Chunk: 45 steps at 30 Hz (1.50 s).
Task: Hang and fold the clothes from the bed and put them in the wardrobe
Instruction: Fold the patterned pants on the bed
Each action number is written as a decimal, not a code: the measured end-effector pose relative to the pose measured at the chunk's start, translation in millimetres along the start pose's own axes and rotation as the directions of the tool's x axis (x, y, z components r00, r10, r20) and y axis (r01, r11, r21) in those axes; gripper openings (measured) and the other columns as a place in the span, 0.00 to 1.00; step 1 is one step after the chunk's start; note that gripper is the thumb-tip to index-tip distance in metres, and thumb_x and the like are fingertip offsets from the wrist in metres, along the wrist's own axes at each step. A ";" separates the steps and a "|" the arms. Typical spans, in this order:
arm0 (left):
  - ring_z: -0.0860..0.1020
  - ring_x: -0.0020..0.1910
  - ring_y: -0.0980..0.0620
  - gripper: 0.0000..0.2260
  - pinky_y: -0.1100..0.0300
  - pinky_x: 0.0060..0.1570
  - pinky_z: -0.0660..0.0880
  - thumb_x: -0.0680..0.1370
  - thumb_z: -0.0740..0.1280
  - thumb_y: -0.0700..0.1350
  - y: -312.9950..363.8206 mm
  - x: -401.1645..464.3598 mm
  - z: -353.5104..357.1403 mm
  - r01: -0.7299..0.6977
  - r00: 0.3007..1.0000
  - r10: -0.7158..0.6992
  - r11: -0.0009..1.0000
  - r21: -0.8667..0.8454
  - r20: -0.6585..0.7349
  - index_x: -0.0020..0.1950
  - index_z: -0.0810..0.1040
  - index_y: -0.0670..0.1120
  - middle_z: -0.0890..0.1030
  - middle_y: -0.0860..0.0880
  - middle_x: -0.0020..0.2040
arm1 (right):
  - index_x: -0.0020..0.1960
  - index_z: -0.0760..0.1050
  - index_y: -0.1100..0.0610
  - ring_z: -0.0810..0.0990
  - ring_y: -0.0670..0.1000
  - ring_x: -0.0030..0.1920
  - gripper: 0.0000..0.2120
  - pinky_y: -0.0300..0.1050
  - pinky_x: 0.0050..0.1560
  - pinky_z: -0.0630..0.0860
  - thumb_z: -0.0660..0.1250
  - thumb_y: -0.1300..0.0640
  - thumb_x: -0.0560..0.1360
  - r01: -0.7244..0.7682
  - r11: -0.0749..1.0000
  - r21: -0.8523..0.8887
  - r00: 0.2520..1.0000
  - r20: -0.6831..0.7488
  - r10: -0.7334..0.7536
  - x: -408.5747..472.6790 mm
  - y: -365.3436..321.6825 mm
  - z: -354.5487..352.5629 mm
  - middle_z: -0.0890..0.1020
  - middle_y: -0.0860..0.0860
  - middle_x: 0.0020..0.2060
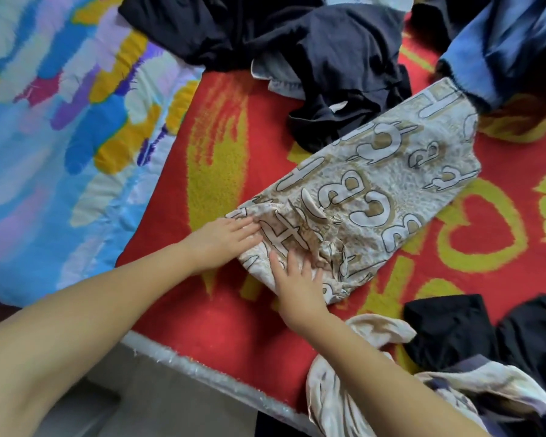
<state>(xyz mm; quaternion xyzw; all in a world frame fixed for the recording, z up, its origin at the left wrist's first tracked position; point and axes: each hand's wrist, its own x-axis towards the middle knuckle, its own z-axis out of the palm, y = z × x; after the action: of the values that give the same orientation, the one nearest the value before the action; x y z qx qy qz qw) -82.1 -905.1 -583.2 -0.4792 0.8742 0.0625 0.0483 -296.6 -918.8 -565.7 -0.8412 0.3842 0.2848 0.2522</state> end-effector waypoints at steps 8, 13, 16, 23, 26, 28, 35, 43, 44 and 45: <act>0.80 0.42 0.48 0.09 0.59 0.40 0.72 0.73 0.57 0.42 69.0 -15.2 -84.8 -0.016 0.887 0.154 0.953 -0.303 0.436 0.47 0.76 0.49 0.82 0.48 0.41 | 0.76 0.58 0.43 0.74 0.50 0.60 0.33 0.37 0.51 0.70 0.59 0.61 0.73 0.261 0.873 0.413 0.869 0.293 -0.399 -78.3 63.7 -30.8 0.76 0.48 0.63; 0.73 0.36 0.52 0.04 0.58 0.37 0.66 0.75 0.61 0.47 31.8 38.6 -108.7 0.485 0.856 -0.125 0.532 -0.694 0.502 0.43 0.75 0.50 0.77 0.49 0.36 | 0.56 0.74 0.52 0.77 0.43 0.41 0.12 0.45 0.45 0.76 0.63 0.59 0.74 -0.002 0.766 0.642 0.978 0.161 -0.132 -72.2 119.9 -71.4 0.77 0.44 0.40; 0.74 0.35 0.56 0.02 0.59 0.37 0.70 0.76 0.68 0.47 0.2 79.8 -94.1 0.599 0.774 -0.402 0.211 -0.773 0.490 0.46 0.77 0.50 0.78 0.50 0.40 | 0.64 0.70 0.49 0.77 0.45 0.55 0.15 0.50 0.53 0.77 0.63 0.55 0.78 -0.087 0.645 0.759 0.996 0.068 0.055 -45.2 148.5 -92.0 0.76 0.45 0.54; 0.67 0.68 0.49 0.25 0.50 0.68 0.64 0.80 0.59 0.54 8.0 135.6 -62.6 0.587 0.620 -0.784 0.463 -0.664 0.001 0.74 0.61 0.44 0.69 0.46 0.70 | 0.74 0.62 0.56 0.59 0.57 0.74 0.21 0.56 0.73 0.58 0.56 0.58 0.81 -0.200 0.823 0.531 0.744 -0.464 0.480 -11.2 137.6 -72.2 0.63 0.57 0.73; 0.56 0.76 0.48 0.29 0.37 0.71 0.50 0.81 0.51 0.60 46.9 113.2 -53.4 0.205 0.900 -0.302 0.929 -0.308 -0.313 0.76 0.57 0.44 0.61 0.43 0.75 | 0.74 0.61 0.57 0.52 0.61 0.75 0.32 0.67 0.70 0.49 0.66 0.50 0.74 -0.069 0.976 0.208 0.756 -0.627 0.187 -34.3 97.3 -39.4 0.61 0.61 0.74; 0.52 0.77 0.46 0.36 0.33 0.70 0.51 0.76 0.59 0.64 63.8 87.8 -30.8 0.009 0.980 -0.025 0.997 -0.080 -0.198 0.78 0.53 0.47 0.56 0.42 0.77 | 0.75 0.58 0.55 0.51 0.65 0.75 0.46 0.75 0.64 0.53 0.74 0.42 0.64 -0.073 0.995 0.073 0.894 -0.437 0.098 -45.0 80.2 -9.3 0.60 0.63 0.74; 0.23 0.69 0.46 0.58 0.33 0.67 0.34 0.70 0.70 0.58 55.2 87.9 -6.7 0.272 0.839 -0.252 0.962 0.030 0.482 0.63 0.15 0.55 0.17 0.44 0.66 | 0.69 0.19 0.49 0.28 0.69 0.71 0.50 0.76 0.66 0.38 0.64 0.47 0.78 -0.271 0.963 -0.008 0.962 -0.048 0.270 -8.9 98.5 -5.2 0.26 0.61 0.71; 0.59 0.74 0.40 0.39 0.48 0.71 0.56 0.74 0.59 0.33 57.1 104.2 -50.3 0.253 0.792 -0.181 0.967 -0.043 0.583 0.79 0.44 0.53 0.57 0.39 0.76 | 0.78 0.45 0.52 0.57 0.66 0.73 0.35 0.62 0.71 0.57 0.57 0.65 0.77 -0.117 0.991 0.059 0.981 0.160 0.106 -31.8 104.6 -52.4 0.54 0.61 0.76; 0.67 0.68 0.41 0.36 0.51 0.66 0.65 0.74 0.60 0.35 54.0 107.6 -62.0 0.260 0.757 -0.102 0.953 -0.154 0.646 0.78 0.51 0.56 0.67 0.41 0.72 | 0.75 0.56 0.53 0.68 0.62 0.66 0.29 0.55 0.63 0.67 0.57 0.67 0.76 -0.052 0.984 0.168 0.973 0.230 0.012 -37.6 112.3 -65.7 0.66 0.60 0.70; 0.74 0.61 0.42 0.32 0.53 0.58 0.72 0.73 0.60 0.38 48.6 112.2 -76.8 0.282 0.710 -0.007 0.919 -0.275 0.704 0.73 0.61 0.60 0.75 0.44 0.64 | 0.66 0.67 0.54 0.75 0.57 0.54 0.21 0.48 0.51 0.72 0.56 0.67 0.75 -0.006 0.961 0.277 0.942 0.324 -0.087 -42.6 120.8 -81.7 0.75 0.58 0.59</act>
<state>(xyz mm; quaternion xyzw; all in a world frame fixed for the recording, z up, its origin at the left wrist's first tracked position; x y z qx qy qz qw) -185.1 -984.5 -520.6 -0.4894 0.7243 0.3926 0.2859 -391.8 -1019.7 -503.8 -0.7457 0.3542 0.3614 0.4334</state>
